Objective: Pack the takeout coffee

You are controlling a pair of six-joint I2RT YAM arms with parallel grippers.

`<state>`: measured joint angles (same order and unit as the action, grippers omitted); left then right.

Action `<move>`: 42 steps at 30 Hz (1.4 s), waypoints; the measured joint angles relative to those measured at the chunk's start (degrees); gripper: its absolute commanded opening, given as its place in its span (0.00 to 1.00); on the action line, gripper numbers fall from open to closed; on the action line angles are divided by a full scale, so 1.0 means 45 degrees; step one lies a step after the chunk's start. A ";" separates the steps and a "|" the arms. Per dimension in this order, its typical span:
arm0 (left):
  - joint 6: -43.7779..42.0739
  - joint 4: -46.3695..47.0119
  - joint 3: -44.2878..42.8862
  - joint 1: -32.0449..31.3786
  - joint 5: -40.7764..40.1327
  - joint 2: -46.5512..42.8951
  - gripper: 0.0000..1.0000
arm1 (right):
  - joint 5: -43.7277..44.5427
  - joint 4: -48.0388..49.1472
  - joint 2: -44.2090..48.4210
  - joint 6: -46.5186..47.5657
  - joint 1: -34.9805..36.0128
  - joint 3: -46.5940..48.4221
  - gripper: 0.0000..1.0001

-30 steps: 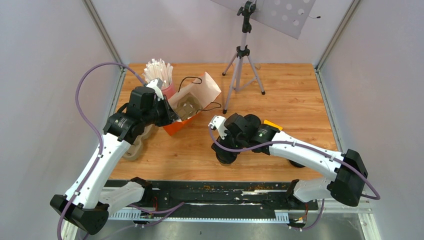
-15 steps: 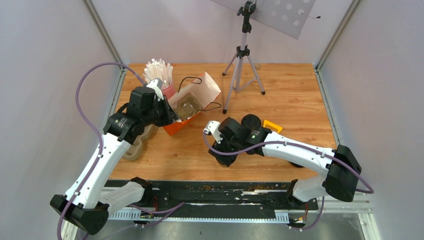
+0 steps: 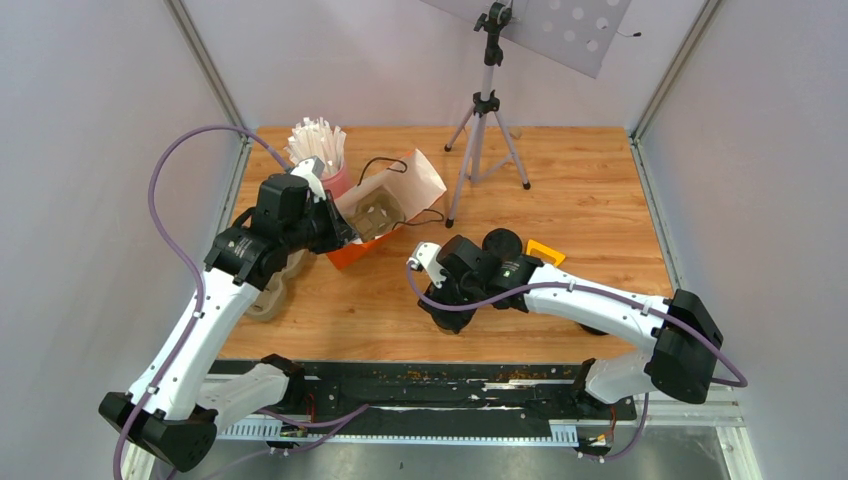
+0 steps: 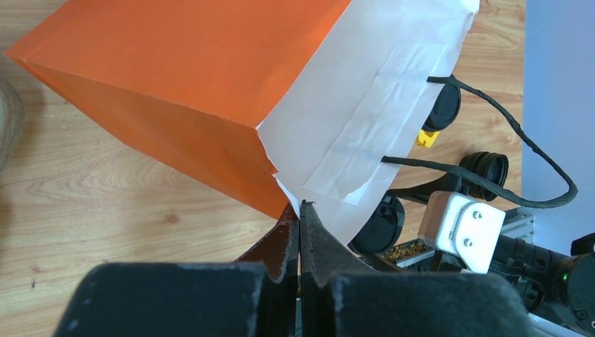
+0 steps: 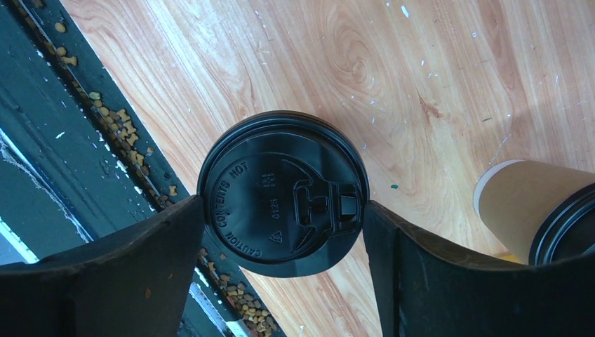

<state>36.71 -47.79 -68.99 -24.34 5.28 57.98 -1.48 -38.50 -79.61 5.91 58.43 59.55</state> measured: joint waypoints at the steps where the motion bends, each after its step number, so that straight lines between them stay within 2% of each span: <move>1: 0.0000 0.0005 0.0000 0.0000 0.0000 -0.0005 0.00 | 0.0015 0.0000 0.0000 -0.0005 0.0000 0.0000 0.78; 9: 0.0010 0.0010 0.0000 0.0000 0.0034 -0.0005 0.00 | 0.0568 -0.0024 0.0049 -0.0102 0.0005 -0.0005 0.70; 22: -0.0015 0.0092 0.0000 0.0000 0.0311 0.0024 0.00 | 0.1234 -0.1069 0.0801 -0.0607 0.0010 0.0005 0.70; 30: -0.0355 0.0102 -0.0044 0.0000 0.1506 0.0534 0.00 | 0.3065 -0.2992 0.1797 -0.1268 -0.0005 0.3288 0.72; 36: -0.0486 0.0573 -0.0039 0.0015 0.3031 0.0665 0.00 | 0.4925 -0.3113 0.2837 -0.1277 -0.0821 0.5425 0.73; 42: -0.0476 0.2069 0.0257 0.0015 0.5197 0.0525 0.00 | 0.5527 -0.2608 0.2769 -0.0515 -0.1360 0.7125 0.74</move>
<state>34.57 -38.48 -67.83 -24.27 28.67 60.34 23.40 -50.24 -67.16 3.60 52.31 91.61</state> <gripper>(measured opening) 0.006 0.740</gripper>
